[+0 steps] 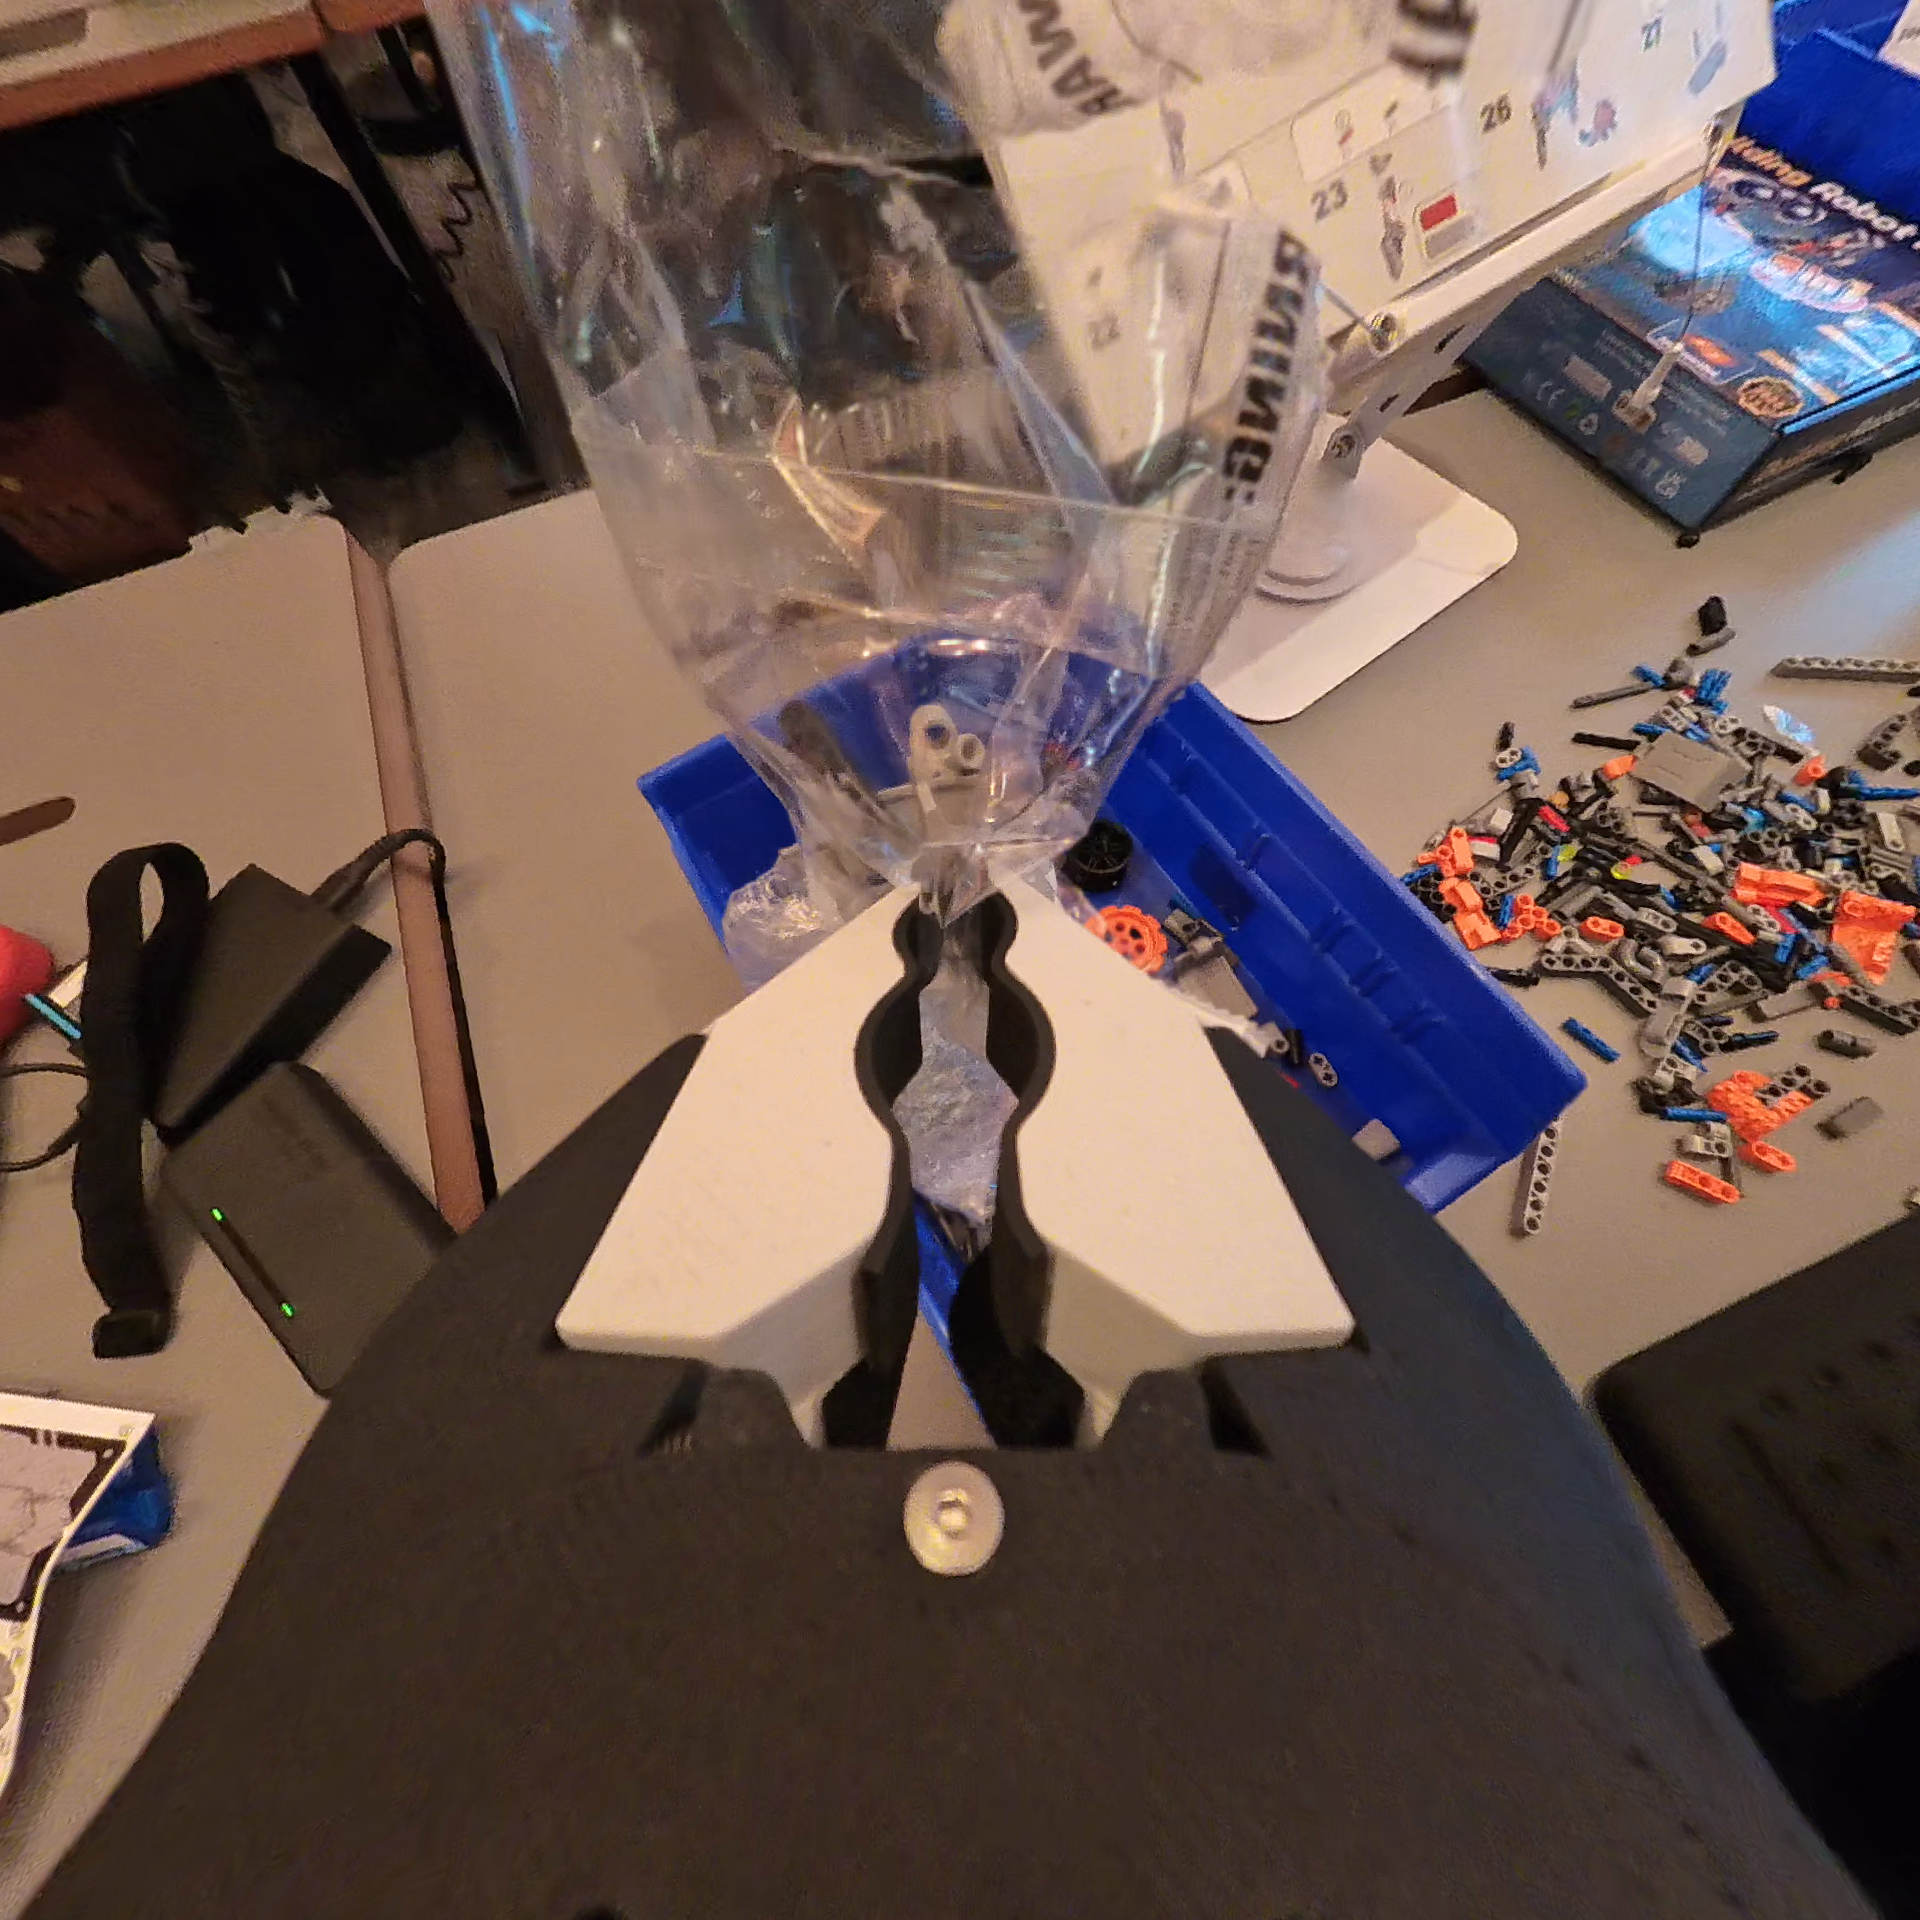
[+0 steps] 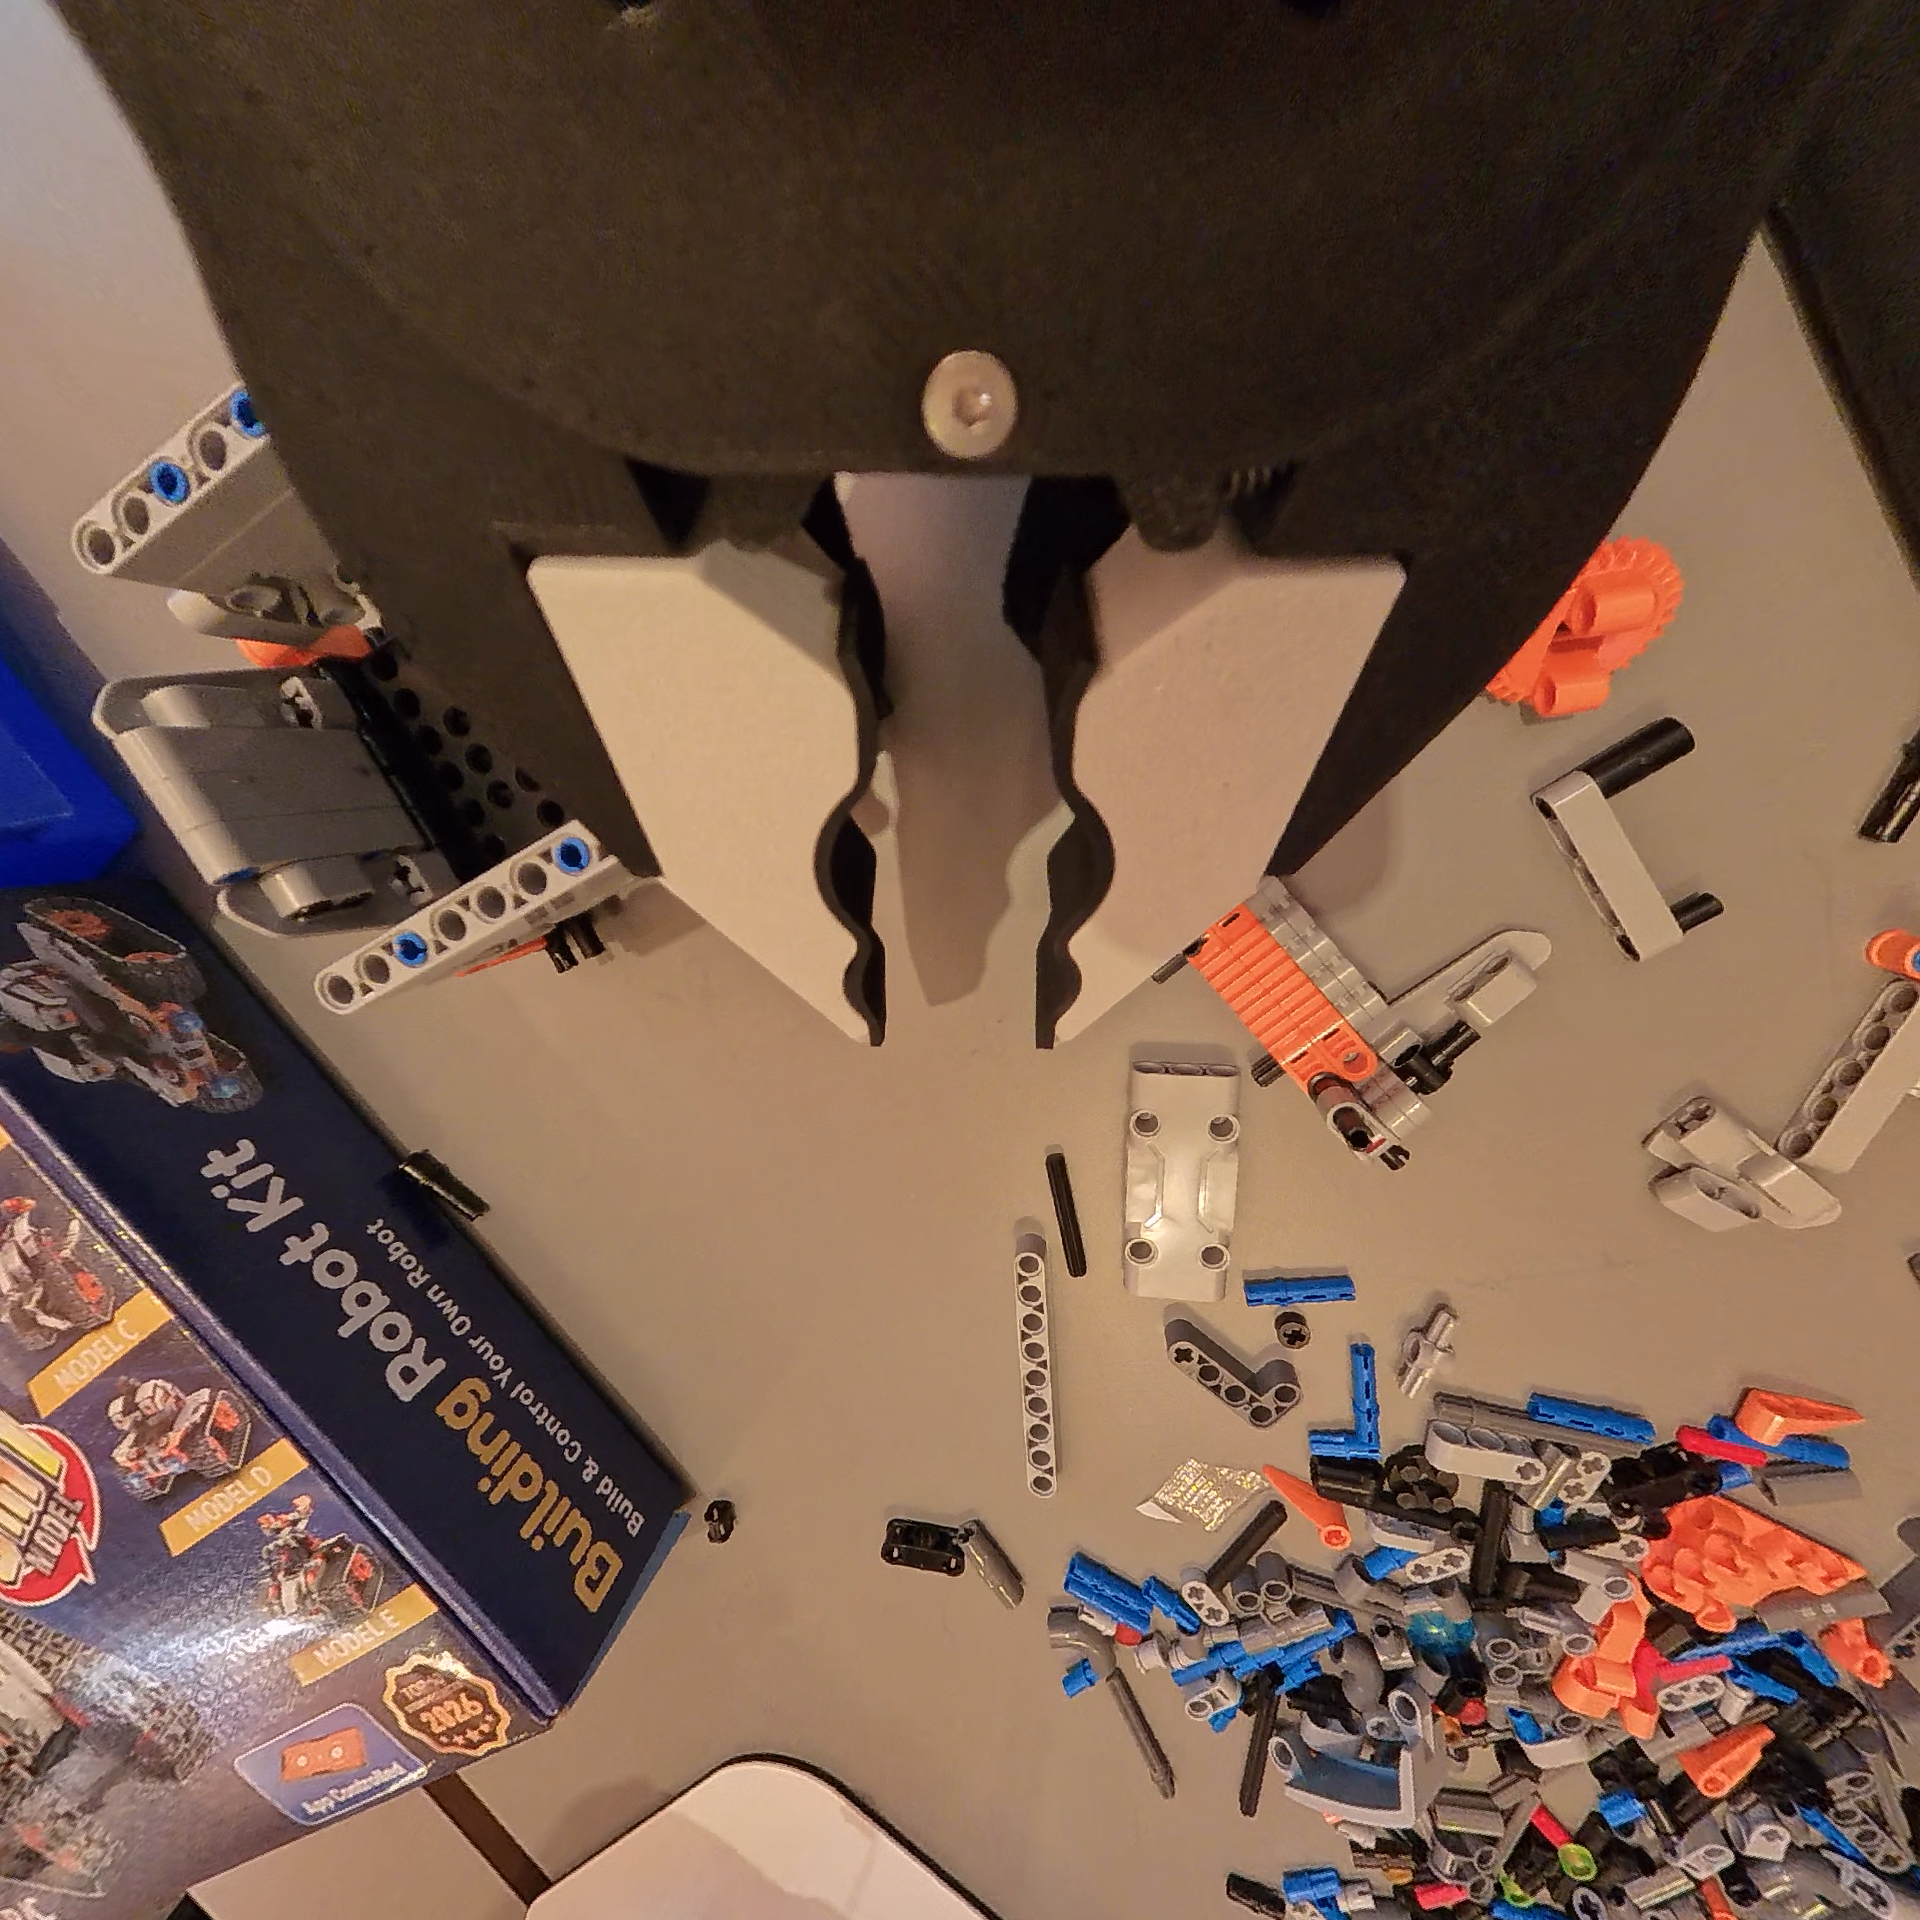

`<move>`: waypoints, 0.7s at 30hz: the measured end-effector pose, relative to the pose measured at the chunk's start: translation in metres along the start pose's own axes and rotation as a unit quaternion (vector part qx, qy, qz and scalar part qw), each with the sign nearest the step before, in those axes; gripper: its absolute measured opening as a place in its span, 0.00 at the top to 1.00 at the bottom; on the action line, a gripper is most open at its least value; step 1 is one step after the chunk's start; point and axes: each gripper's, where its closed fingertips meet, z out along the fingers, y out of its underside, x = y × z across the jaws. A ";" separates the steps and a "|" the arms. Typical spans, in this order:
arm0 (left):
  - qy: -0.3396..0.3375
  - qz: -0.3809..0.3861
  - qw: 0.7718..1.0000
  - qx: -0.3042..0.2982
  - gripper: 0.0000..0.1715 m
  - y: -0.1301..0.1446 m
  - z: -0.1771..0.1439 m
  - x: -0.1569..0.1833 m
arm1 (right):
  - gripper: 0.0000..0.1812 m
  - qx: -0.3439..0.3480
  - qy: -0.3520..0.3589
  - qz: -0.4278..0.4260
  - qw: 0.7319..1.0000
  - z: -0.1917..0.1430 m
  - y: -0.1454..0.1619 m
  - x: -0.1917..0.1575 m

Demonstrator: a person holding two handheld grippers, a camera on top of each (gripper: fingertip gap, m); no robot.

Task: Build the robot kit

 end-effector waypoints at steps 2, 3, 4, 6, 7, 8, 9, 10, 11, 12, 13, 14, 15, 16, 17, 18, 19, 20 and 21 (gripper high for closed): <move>0.003 0.000 1.000 -0.003 0.98 0.003 0.000 0.004 | 0.85 0.000 -0.001 0.000 1.000 0.000 0.000 0.000; 0.005 0.003 1.000 -0.009 0.98 0.005 -0.001 0.006 | 0.85 0.000 -0.002 0.000 1.000 0.000 0.000 0.000; 0.002 0.006 1.000 -0.013 0.98 0.007 -0.002 0.007 | 0.85 0.001 -0.003 0.001 1.000 0.000 0.000 0.000; -0.008 0.007 1.000 -0.013 0.98 0.007 -0.004 0.005 | 0.85 0.003 -0.005 0.003 1.000 0.000 0.000 0.000; -0.012 0.008 1.000 -0.004 0.98 0.004 -0.007 0.003 | 0.85 0.004 -0.006 0.004 1.000 0.000 0.000 0.000; -0.011 0.006 1.000 0.008 0.98 -0.002 -0.009 0.003 | 0.85 0.004 -0.006 0.004 1.000 0.000 0.000 0.000; -0.008 0.004 1.000 0.019 0.98 -0.007 -0.012 0.002 | 0.85 0.003 -0.006 0.004 1.000 0.000 0.000 0.000; -0.007 0.005 1.000 0.024 0.98 -0.012 -0.015 0.001 | 0.85 0.002 -0.005 0.003 1.000 0.000 0.000 0.000; -0.012 0.008 1.000 0.026 0.98 -0.016 -0.018 -0.001 | 0.85 0.002 -0.005 0.003 1.000 0.001 0.001 0.000; -0.018 0.012 0.999 0.025 0.98 -0.019 -0.021 -0.004 | 0.85 0.001 -0.004 0.003 1.000 0.001 0.001 0.000; -0.020 0.017 0.999 0.024 0.98 -0.022 -0.024 -0.007 | 0.85 0.001 -0.004 0.003 1.000 0.001 0.001 0.000; -0.013 0.019 0.999 0.027 0.98 -0.025 -0.026 -0.008 | 0.85 0.002 -0.004 0.004 1.000 0.000 0.001 0.000; -0.005 0.014 0.999 0.031 0.98 -0.028 -0.029 -0.010 | 0.85 0.002 -0.004 0.003 1.000 0.000 0.000 0.000; 0.004 0.012 0.999 0.033 0.98 -0.029 -0.031 -0.014 | 0.85 0.002 -0.004 0.003 1.000 0.000 0.000 0.000; 0.022 0.016 0.999 0.034 0.98 -0.027 -0.033 -0.015 | 0.85 0.003 -0.004 0.002 1.000 0.000 0.000 -0.001; 0.048 0.028 0.998 0.038 0.98 -0.025 -0.035 -0.013 | 0.85 0.004 -0.004 0.001 1.000 -0.001 -0.001 -0.001; 0.073 0.036 0.996 0.048 0.99 -0.024 -0.036 -0.011 | 0.85 0.004 -0.005 0.000 1.000 -0.001 -0.001 -0.001; 0.098 0.039 0.992 0.062 0.99 -0.023 -0.037 -0.010 | 0.85 0.004 -0.006 -0.001 1.000 -0.001 -0.002 -0.002; 0.127 0.043 0.988 0.075 0.99 -0.021 -0.039 -0.007 | 0.85 0.004 -0.007 -0.001 1.000 -0.001 -0.002 -0.002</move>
